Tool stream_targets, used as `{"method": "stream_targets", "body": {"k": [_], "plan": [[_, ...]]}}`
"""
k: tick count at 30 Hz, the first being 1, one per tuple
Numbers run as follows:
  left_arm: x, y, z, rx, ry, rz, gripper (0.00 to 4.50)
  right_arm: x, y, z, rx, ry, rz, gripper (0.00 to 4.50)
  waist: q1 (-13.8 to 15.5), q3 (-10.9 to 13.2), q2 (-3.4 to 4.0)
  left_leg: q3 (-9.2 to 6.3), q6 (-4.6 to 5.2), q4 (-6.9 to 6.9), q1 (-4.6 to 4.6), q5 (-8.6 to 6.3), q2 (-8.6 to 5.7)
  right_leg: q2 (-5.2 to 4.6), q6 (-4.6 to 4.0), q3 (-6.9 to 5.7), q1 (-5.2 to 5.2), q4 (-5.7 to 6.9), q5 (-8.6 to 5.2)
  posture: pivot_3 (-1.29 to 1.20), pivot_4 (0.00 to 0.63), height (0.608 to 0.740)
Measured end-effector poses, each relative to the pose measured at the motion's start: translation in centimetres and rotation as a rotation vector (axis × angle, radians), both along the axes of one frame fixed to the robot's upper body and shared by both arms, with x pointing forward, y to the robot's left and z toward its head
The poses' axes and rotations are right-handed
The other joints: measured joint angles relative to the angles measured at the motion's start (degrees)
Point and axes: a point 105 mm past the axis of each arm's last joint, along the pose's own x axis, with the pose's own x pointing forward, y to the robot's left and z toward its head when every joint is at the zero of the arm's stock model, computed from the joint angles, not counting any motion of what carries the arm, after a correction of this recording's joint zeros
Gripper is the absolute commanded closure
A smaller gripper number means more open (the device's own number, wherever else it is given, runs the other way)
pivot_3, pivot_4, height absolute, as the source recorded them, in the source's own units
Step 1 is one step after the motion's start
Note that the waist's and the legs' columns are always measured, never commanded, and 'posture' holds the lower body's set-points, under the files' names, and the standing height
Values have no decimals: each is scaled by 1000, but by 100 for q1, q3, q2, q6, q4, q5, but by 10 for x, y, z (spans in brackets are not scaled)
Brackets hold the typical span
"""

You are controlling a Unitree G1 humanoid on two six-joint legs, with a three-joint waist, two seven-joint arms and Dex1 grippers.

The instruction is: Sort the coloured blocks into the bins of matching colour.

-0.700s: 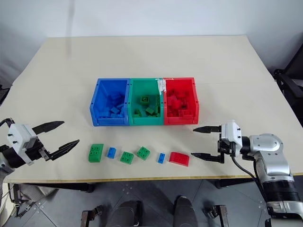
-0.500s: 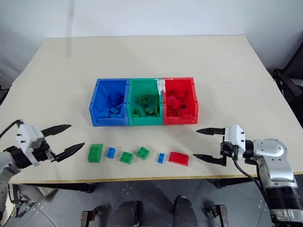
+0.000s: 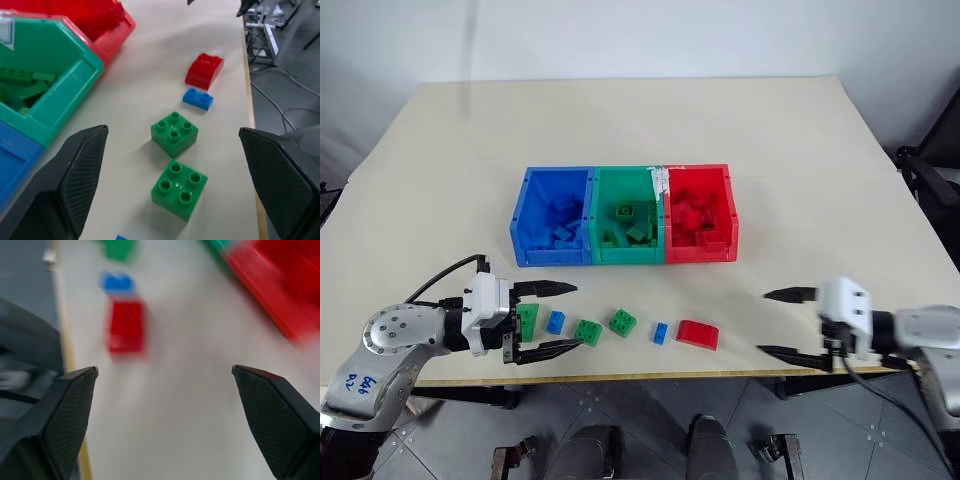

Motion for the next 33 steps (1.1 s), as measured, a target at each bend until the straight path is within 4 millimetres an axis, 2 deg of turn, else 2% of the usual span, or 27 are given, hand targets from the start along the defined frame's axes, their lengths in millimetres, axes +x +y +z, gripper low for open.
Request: {"method": "stream_targets", "body": {"k": [3, 8, 11, 18, 21, 24, 27, 29, 33], "plan": [[-3, 15, -3, 18, 16, 40, 42, 5, 23, -7, -60, 61, 14, 0, 26, 0, -1, -6, 5, 12, -9, -8, -1, 0, 0, -2, -1, -4, 0, 0, 150, 740], [-10, 39, -8, 41, 41, 124, 42, 8, 42, -34, -127, 139, 10, 0, 97, -1, -2, -6, 20, 20, -16, -25, -4, -2, 0, -2, -1, -11, 0, 0, 150, 740], [-17, 44, -10, 50, 54, 149, 0, 12, 49, -37, -135, 118, 12, 629, 78, -2, -6, -3, 21, 20, -15, -28, -3, -2, 0, -2, -1, -11, 0, 0, 150, 740], [-24, 36, -3, 47, 26, 131, 0, 22, 43, -37, -167, 52, 12, 2967, 64, -7, -14, -4, 24, 23, -14, -30, -3, -1, 0, -3, 3, -9, 0, 0, 150, 740], [-22, 32, 0, 8, 10, 150, 0, 24, 40, -34, -121, 78, 26, 3017, 50, -7, -14, -3, 24, 23, -14, -31, -3, -1, 1, -3, 3, -10, 0, 0, 150, 740], [-20, 30, 4, -55, 7, 187, 0, 42, 45, -6, 26, 52, -20, 3017, 3, -7, -14, -3, 23, 24, -12, -30, 1, 0, 1, -3, 2, -7, 1, 0, 150, 740], [-17, 33, 14, -126, -23, 254, 0, 75, 47, 39, 173, -47, -125, 3017, -39, -6, -14, -1, 17, 23, -10, -29, 5, 0, 0, -4, -2, -1, 0, 0, 150, 740], [-17, 45, 17, -140, -36, 326, 0, 101, 46, 66, 254, -119, -223, 3017, -59, -6, -14, -2, 15, 21, -12, -29, 4, 2, -1, -3, -6, -1, -1, 0, 150, 740], [-25, 63, 11, -128, -19, 419, 0, 140, 43, 79, 308, -161, -378, 3017, -68, -7, -15, 5, 19, 22, -17, -36, -1, 1, -2, -1, -9, -6, -1, 0, 150, 740]]}}
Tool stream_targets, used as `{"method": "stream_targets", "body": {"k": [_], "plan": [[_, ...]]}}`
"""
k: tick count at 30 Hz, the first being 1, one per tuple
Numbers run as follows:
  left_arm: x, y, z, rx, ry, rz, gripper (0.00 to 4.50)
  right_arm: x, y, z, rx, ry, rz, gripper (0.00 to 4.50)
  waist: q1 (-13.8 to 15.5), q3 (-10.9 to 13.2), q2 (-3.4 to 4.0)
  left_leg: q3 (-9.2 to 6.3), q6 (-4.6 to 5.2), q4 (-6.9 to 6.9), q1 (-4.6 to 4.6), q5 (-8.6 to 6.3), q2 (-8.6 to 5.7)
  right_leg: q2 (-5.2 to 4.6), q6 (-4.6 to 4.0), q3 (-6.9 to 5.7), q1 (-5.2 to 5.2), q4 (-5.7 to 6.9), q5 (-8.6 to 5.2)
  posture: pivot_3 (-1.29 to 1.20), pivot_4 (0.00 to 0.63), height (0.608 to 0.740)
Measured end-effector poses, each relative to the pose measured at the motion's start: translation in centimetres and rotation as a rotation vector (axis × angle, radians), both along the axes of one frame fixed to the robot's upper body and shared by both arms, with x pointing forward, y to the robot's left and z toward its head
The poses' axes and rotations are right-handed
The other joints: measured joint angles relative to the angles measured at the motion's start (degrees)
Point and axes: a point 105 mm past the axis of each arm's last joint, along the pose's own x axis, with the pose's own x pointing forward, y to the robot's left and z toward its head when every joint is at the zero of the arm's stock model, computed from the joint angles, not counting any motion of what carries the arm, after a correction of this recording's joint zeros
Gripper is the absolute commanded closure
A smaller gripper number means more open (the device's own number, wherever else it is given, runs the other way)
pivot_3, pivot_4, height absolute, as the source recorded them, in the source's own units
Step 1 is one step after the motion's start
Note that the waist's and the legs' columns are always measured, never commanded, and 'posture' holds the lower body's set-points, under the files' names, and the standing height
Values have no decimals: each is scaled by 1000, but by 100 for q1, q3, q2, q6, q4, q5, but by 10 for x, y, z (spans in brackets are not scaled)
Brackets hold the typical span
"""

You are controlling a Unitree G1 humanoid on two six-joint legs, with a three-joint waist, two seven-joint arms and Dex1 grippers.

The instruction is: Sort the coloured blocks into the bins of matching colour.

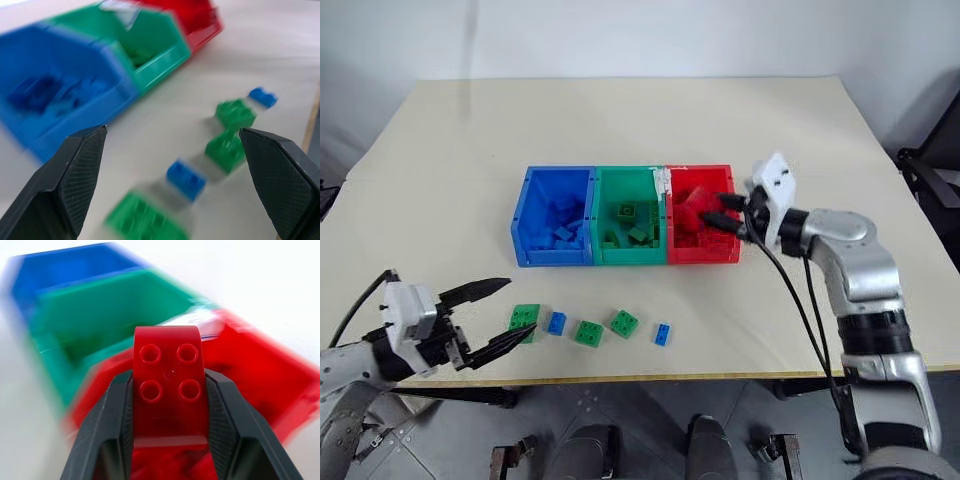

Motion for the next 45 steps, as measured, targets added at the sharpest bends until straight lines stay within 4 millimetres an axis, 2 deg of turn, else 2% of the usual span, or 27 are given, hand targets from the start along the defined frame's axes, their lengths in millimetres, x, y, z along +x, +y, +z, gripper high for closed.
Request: {"method": "stream_targets", "body": {"k": [1, 4, 9, 10, 13, 15, 18, 21, 23, 26, 28, 30, 34, 36, 39, 41, 45], "plan": [[-2, 5, -2, 4, 7, 24, 0, 12, 1, 3, 11, -6, -42, 3017, -15, 0, 0, 3, 0, 1, -2, -1, -1, -2, 0, 1, -2, 0, 0, 0, 150, 740], [-7, 16, -2, 21, 8, 72, 0, 31, 5, 14, 36, -42, -99, 1990, -44, 0, 1, 2, 0, -4, -4, -1, 0, -3, -1, -3, -7, 1, 0, 0, 150, 740], [-5, 18, 2, 32, -13, 77, 0, 29, 10, 21, 51, -100, -40, 257, -44, 1, 1, 3, 4, -4, -7, -4, -1, -4, -1, -4, -7, 0, 0, 0, 150, 740], [-4, 18, 4, 35, -22, 73, 0, 27, 10, 20, 59, -106, -23, 37, -43, 0, 1, 2, 4, -4, -7, -4, -1, -4, -1, -6, -7, 1, 0, 0, 150, 740], [3, 8, 11, 35, -48, 30, 0, 10, -2, 14, 91, -104, 40, 37, -20, 0, 1, 2, 4, -4, -7, -5, -1, -4, -1, -5, -6, 0, 0, 0, 150, 740], [10, -7, 12, 44, -53, -45, 0, -17, -20, 6, 78, -106, 111, 37, 51, 0, 1, 1, 6, -4, -10, -7, -2, -4, 0, -7, -5, -2, 0, 0, 150, 740], [16, -27, 9, 56, -43, -150, 0, -61, -44, -23, -4, -56, 215, 37, 110, 1, 3, 11, 12, 0, -8, -17, -2, -5, 1, -8, -2, -8, 0, 0, 150, 740], [18, -50, 4, 55, -9, -280, 0, -95, -70, -58, -143, 39, 263, 37, 100, 1, 4, 27, 15, 5, 1, -21, -3, -7, 7, -4, 4, -12, 3, 0, 150, 740], [22, -60, 3, 52, -2, -338, 0, -105, -80, -67, -185, 73, 273, 37, 47, 2, 4, 47, 15, 7, 13, -20, 7, -7, 11, -2, 5, -9, 6, 0, 150, 740], [27, -70, -1, 77, -12, -396, 0, -111, -87, -66, -219, 88, 282, 37, -40, 2, 4, 53, 9, 7, 28, -17, 14, -6, 12, -2, 7, 1, 6, 0, 150, 740], [28, -68, -4, 85, -5, -401, 0, -112, -83, -64, -227, 79, 299, 37, -75, 2, 4, 54, 9, 5, 30, -17, 18, -3, 11, -1, 7, 1, 5, 0, 150, 740], [31, -64, -7, 88, -4, -388, 0, -115, -66, -64, -219, 85, 353, 37, -74, 2, 4, 53, 8, 4, 30, -16, 21, -2, 10, -2, 6, 1, 5, 0, 150, 740], [26, -50, -13, 92, 5, -347, 0, -129, 5, -80, -206, 163, 535, 37, -64, 2, 4, 51, 4, 7, 27, -19, 21, -4, 10, 1, 4, -1, 5, 0, 150, 740], [20, -37, -20, 91, 35, -299, 0, -130, 30, -83, -216, 189, 572, 37, -54, 2, 4, 50, 4, 9, 23, -22, 20, -5, 10, 0, 2, -2, 5, 0, 150, 740], [12, -22, -27, 102, 71, -243, 0, -129, 45, -89, -255, 219, 589, 37, 18, 2, 3, 40, 8, 14, 15, -25, 16, -5, 9, -4, 1, -6, 5, 0, 150, 740], [7, -14, -31, 105, 92, -211, 0, -131, 51, -100, -291, 248, 598, 37, 97, 1, 2, 38, 10, 15, 11, -28, 14, -6, 8, -5, 1, -9, 4, 0, 150, 740], [1, -11, -29, 117, 84, -185, 0, -126, 61, -119, -334, 263, 571, 37, 111, 0, -1, 36, 11, 18, 8, -29, 10, -7, 8, -5, 1, -9, 4, 0, 150, 740]]}}
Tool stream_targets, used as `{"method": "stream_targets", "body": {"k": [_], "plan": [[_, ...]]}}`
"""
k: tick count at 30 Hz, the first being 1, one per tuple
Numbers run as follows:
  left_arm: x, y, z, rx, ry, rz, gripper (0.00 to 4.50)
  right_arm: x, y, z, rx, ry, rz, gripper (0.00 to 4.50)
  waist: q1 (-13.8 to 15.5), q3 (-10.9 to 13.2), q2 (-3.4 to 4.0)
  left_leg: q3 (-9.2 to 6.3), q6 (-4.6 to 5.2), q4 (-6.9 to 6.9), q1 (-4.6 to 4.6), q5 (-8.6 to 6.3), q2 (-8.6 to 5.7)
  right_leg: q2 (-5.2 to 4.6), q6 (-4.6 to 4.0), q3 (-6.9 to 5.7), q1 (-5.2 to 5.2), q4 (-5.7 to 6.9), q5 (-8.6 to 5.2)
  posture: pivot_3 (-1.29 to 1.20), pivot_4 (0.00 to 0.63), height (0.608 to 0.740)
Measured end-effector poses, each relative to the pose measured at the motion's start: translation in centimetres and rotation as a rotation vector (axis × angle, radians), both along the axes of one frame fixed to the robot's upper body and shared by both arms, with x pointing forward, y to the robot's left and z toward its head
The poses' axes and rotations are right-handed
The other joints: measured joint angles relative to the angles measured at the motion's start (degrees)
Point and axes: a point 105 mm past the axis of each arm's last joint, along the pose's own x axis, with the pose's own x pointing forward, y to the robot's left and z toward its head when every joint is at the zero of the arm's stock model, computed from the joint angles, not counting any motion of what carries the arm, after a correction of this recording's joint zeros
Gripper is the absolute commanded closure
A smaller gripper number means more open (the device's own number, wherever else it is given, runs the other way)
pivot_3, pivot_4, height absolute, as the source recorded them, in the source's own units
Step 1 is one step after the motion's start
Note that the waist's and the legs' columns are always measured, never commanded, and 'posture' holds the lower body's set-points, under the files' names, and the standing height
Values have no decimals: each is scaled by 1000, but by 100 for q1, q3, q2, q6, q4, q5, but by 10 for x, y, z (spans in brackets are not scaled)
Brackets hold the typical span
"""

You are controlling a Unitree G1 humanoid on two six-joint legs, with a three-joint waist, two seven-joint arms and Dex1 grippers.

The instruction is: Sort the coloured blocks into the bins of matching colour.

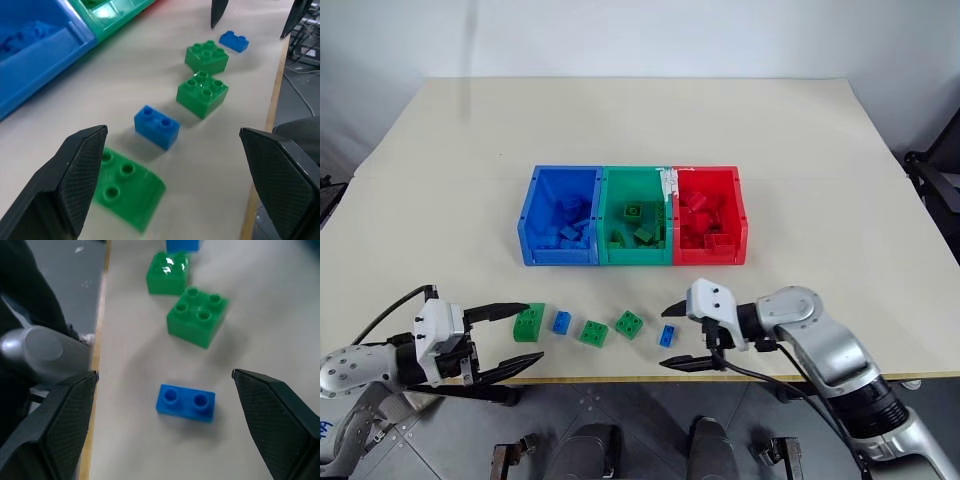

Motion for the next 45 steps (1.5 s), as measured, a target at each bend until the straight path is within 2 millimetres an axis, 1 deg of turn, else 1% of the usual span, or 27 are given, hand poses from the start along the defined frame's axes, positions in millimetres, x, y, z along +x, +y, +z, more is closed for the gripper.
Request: {"method": "stream_targets", "body": {"k": [3, 5, 10, 16, 17, 19, 21, 24, 26, 28, 29, 32, 33, 35, 37, 39, 41, 43, 44, 45], "plan": [[-4, -4, 5, 6, -24, 2, 0, 6, 3, -2, -21, -46, 1, 642, -24, -1, -1, 1, -1, -2, 4, 0, 1, 0, 0, 0, 0, 3, 0, 0, 150, 740], [-5, -6, 7, 6, -35, 1, 0, 10, 2, -3, -23, -66, -7, 1322, -27, -1, -2, 1, -1, -2, 4, 1, 2, 1, 0, -1, 0, 4, 0, 0, 150, 740], [-3, -2, 10, 9, -46, 32, 0, 18, -1, -1, -35, -103, -9, 3053, -16, -2, -2, 2, 0, -1, 3, 0, 0, 1, 0, -2, 1, 4, 0, 0, 150, 740], [-4, 2, 10, -4, -52, 70, 0, 20, -1, -1, -7, -92, 12, 3068, -27, -2, -3, 3, 1, -1, 3, -1, 1, 1, 0, -1, 1, 2, 0, 0, 150, 740], [-4, 5, 9, -12, -52, 92, 0, 20, 2, 2, 27, -77, 9, 3068, -28, -2, -3, 2, 1, -2, 2, -1, 2, 1, 0, -2, 1, 2, 0, 0, 150, 740], [-4, 10, 10, -31, -62, 136, 0, 23, 11, 16, 110, -50, 11, 3068, -50, -1, -2, 4, 0, -2, 2, 0, 5, 2, 0, -2, -3, 4, 0, 0, 150, 740], [-6, 16, 14, -54, -85, 193, 0, 29, 26, 43, 206, -51, 28, 3068, -85, -1, -2, 5, -1, -3, 2, 0, 10, 4, 0, -3, -5, 6, 0, 0, 150, 740], [-15, 35, 15, -86, -100, 328, 0, 43, 63, 94, 338, -103, 41, 3068, -207, -1, -2, 5, -9, -7, 3, -2, 15, 5, -7, -1, -17, 16, -4, 0, 150, 740], [-20, 44, 13, -92, -100, 383, 0, 50, 81, 114, 381, -132, 42, 3068, -191, -3, -4, 1, -14, -11, 2, -4, 16, 6, -17, -8, -25, 26, -9, 0, 150, 740], [-28, 52, 9, -95, -83, 439, 0, 60, 101, 121, 399, -136, 15, 3068, -184, -5, -8, 4, -16, -11, -3, -7, 14, 6, -20, -6, -33, 33, -11, 0, 150, 740], [-31, 55, 6, -96, -72, 457, 0, 68, 113, 120, 396, -132, -12, 3068, -176, -6, -9, 4, -15, -10, -7, -7, 13, 5, -20, -6, -38, 35, -11, 0, 150, 740], [-32, 57, 6, -103, -76, 484, 0, 83, 140, 119, 378, -164, -65, 3068, -182, -9, -15, 9, -16, -8, -14, -7, 10, 4, -21, -2, -53, 43, -11, 0, 150, 740], [-31, 57, 7, -103, -83, 489, 0, 91, 148, 120, 364, -193, -101, 3068, -191, -11, -18, 17, -17, -8, -16, -6, 11, 3, -22, 0, -66, 57, -12, 0, 150, 740], [-31, 54, 11, -103, -100, 487, 0, 103, 157, 124, 340, -247, -162, 3068, -199, -12, -20, 22, -18, -9, -17, -7, 11, 0, -29, -3, -81, 77, -15, 0, 150, 740], [-30, 52, 12, -105, -108, 483, 0, 112, 165, 126, 327, -274, -204, 2321, -207, -12, -20, 27, -20, -11, -17, -8, 12, 0, -32, -5, -86, 80, -16, 0, 150, 740], [-28, 50, 13, -111, -111, 479, 0, 113, 169, 124, 336, -254, -208, 1719, -218, -12, -20, 29, -20, -13, -17, -9, 13, 1, -33, -6, -87, 80, -17, 0, 150, 740], [-25, 47, 13, -117, -108, 466, 0, 113, 170, 122, 341, -247, -202, 988, -230, -12, -20, 31, -20, -13, -19, -9, 13, 1, -33, -6, -90, 80, -17, 0, 150, 740], [-22, 44, 15, -115, -108, 450, 0, 112, 167, 125, 357, -257, -191, 341, -230, -12, -20, 32, -20, -13, -18, -9, 14, 1, -33, -6, -90, 81, -17, 0, 150, 740], [-21, 42, 17, -114, -110, 438, 0, 111, 161, 127, 374, -264, -176, 19, -212, -12, -21, 30, -18, -12, -19, -10, 14, 1, -33, -6, -89, 82, -17, 0, 150, 740], [-20, 40, 18, -111, -111, 429, 0, 110, 155, 129, 387, -273, -160, 19, -207, -13, -22, 31, -17, -12, -19, -11, 14, 1, -33, -6, -88, 82, -17, 0, 150, 740]]}}
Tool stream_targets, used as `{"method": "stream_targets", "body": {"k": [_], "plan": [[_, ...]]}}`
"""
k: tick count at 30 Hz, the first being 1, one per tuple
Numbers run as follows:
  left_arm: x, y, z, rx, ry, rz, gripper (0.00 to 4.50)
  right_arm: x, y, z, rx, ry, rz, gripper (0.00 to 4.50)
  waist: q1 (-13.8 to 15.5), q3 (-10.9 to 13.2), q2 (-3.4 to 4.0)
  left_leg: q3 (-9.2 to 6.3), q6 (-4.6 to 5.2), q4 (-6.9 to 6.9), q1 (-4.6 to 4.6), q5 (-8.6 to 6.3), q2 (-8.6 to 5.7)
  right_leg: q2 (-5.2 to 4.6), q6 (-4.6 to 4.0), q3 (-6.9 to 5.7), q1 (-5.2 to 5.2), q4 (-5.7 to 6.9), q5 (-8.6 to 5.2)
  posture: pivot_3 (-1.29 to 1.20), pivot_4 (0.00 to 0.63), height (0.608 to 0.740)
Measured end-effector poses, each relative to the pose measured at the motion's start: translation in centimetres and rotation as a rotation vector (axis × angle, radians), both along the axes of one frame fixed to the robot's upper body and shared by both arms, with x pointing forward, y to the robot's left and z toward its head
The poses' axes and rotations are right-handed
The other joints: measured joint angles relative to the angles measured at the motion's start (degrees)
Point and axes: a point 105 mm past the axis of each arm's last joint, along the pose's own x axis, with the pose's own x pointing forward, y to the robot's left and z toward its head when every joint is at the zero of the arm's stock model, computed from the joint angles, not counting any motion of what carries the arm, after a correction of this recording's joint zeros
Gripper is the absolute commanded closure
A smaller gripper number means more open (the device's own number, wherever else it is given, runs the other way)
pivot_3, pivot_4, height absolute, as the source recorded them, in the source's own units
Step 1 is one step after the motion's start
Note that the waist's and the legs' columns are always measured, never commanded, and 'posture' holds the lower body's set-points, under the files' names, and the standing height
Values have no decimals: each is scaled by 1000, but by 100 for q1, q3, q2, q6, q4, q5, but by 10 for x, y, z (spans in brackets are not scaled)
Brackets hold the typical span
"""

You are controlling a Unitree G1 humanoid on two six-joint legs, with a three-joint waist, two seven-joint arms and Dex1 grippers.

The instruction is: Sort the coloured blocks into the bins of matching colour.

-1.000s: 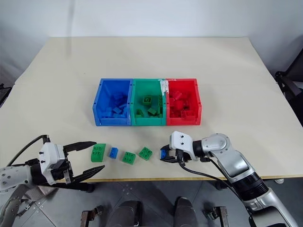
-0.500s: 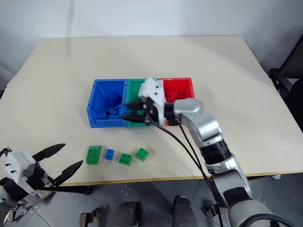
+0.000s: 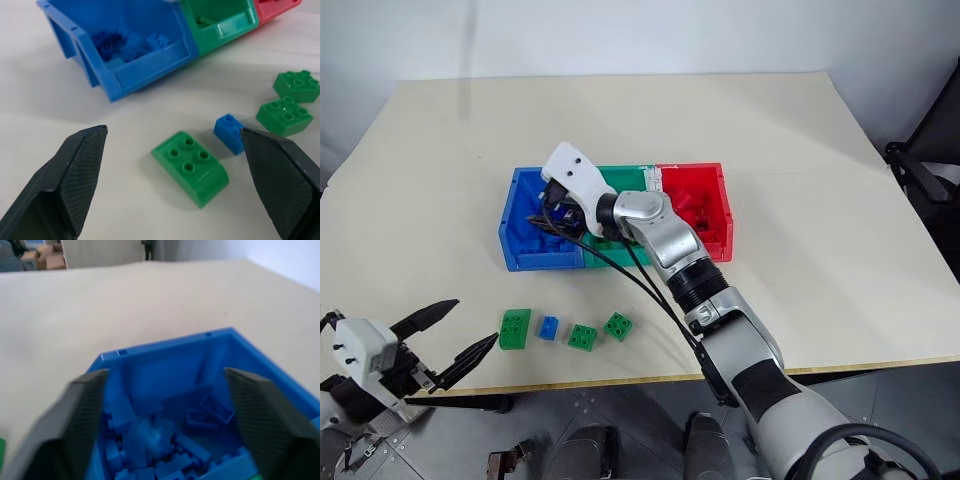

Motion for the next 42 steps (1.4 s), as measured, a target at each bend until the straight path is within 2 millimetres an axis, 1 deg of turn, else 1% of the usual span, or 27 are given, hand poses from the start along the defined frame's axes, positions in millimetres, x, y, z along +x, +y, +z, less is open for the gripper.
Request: {"method": "stream_targets", "body": {"k": [1, 3, 6, 9, 12, 14, 15, 17, 19, 22, 25, 27, 29, 31, 32, 35, 36, 37, 39, 40, 42], "plan": [[1, -1, 1, 0, -2, -9, 0, -1, -6, 1, 7, -5, 9, 19, -4, 0, 0, 4, 2, 0, 1, -1, 0, -1, 0, 1, 0, 0, 0, 0, 150, 740], [8, -10, 5, 13, -6, -66, 0, -9, -39, -1, 36, -25, 41, 19, 66, -4, -6, -8, 4, 2, -2, -2, -3, -2, 0, -9, 7, -2, 0, 0, 150, 740], [17, -19, 10, 25, -21, -125, 0, -19, -84, -11, 41, -30, 47, 19, 53, -5, -8, 4, 10, 4, 0, -6, -7, -6, 1, -6, 9, -10, 1, 0, 150, 740], [25, -30, 9, 46, -16, -200, 0, -35, -134, -33, 14, 1, 27, 19, 41, -5, -8, 9, 10, -1, 2, -6, -5, -5, 2, -8, 9, -14, 1, 0, 150, 740], [33, -39, 8, 44, -10, -263, 0, -53, -172, -55, -50, 28, 23, 19, 15, -4, -7, 26, 11, -3, 8, -6, 1, -4, 4, -4, 7, -20, 1, 0, 150, 740], [40, -49, 7, 54, -2, -335, 0, -69, -202, -72, -140, 34, 24, 19, 44, -4, -6, 32, 11, -1, 11, -7, 2, -4, 7, -4, 11, -25, 3, 0, 150, 740], [43, -53, 6, 58, 5, -365, 0, -75, -214, -79, -172, 49, 16, 19, 50, -4, -6, 33, 11, 2, 12, -7, 2, -4, 10, -4, 15, -28, 5, 0, 150, 740], [48, -61, 4, 63, 11, -422, 0, -81, -232, -86, -198, 57, -1, 19, 34, -4, -6, 45, 12, 6, 15, -7, 3, -4, 18, 1, 16, -31, 9, 0, 150, 740], [51, -69, 7, 75, -10, -475, 0, -86, -242, -90, -217, 61, -2, 19, 19, -4, -7, 53, 11, 9, 19, -6, 10, -3, 20, 1, 17, -33, 10, 0, 150, 740], [56, -72, 11, 92, -41, -509, 0, -89, -243, -92, -225, 63, 14, 19, 14, -4, -6, 61, 9, 7, 24, -5, 18, 0, 20, 3, 15, -31, 10, 0, 150, 740], [58, -67, 7, 98, -37, -504, 0, -90, -234, -89, -207, 67, 33, 19, 33, -4, -6, 61, 9, 10, 23, -5, 18, 0, 20, 3, 16, -32, 11, 0, 150, 740], [55, -64, 3, 105, -21, -506, 0, -94, -217, -88, -215, 97, 92, 19, 31, -4, -6, 59, 9, 10, 22, -5, 21, 0, 20, 2, 16, -32, 11, 0, 150, 740], [48, -52, -3, 120, 18, -484, 0, -100, -184, -88, -223, 147, 177, 19, -2, -4, -6, 62, 6, 9, 22, -7, 33, 8, 19, 3, 11, -32, 10, 0, 150, 740], [42, -43, -8, 129, 47, -458, 0, -102, -160, -90, -232, 173, 224, 19, 26, -4, -6, 59, 2, 10, 21, -10, 39, 13, 16, 0, 10, -33, 8, 0, 150, 740], [38, -36, -11, 129, 62, -436, 0, -101, -147, -91, -244, 178, 235, 19, 32, -4, -6, 59, 1, 11, 21, -10, 39, 13, 15, 0, 10, -34, 8, 0, 150, 740], [27, -23, -18, 128, 98, -380, 0, -97, -119, -99, -265, 165, 235, 19, 55, -6, -10, 55, 1, 11, 17, -12, 37, 13, 14, -1, 10, -36, 9, 0, 150, 740], [23, -18, -21, 127, 111, -359, 0, -94, -110, -105, -278, 160, 218, 19, 59, -6, -10, 55, 3, 12, 16, -13, 37, 13, 13, -1, 10, -38, 9, 0, 150, 740], [19, -15, -22, 127, 120, -346, 0, -91, -105, -111, -293, 157, 200, 19, 66, -6, -11, 53, 4, 12, 15, -14, 34, 12, 13, -1, 11, -38, 9, 0, 150, 740], [12, -14, -23, 129, 127, -332, 0, -86, -104, -125, -336, 169, 157, 407, 89, -7, -13, 54, 8, 14, 13, -17, 33, 11, 12, 0, 11, -40, 10, 0, 150, 740], [9, -13, -24, 127, 129, -323, 0, -83, -104, -128, -340, 166, 135, 593, 87, -8, -13, 56, 9, 14, 13, -18, 32, 11, 11, 1, 11, -40, 11, 0, 150, 740], [5, -14, -22, 120, 121, -312, 0, -81, -102, -128, -336, 154, 117, 1280, 78, -8, -13, 57, 7, 14, 14, -19, 37, 12, 10, -2, 11, -40, 11, 0, 150, 740]]}}
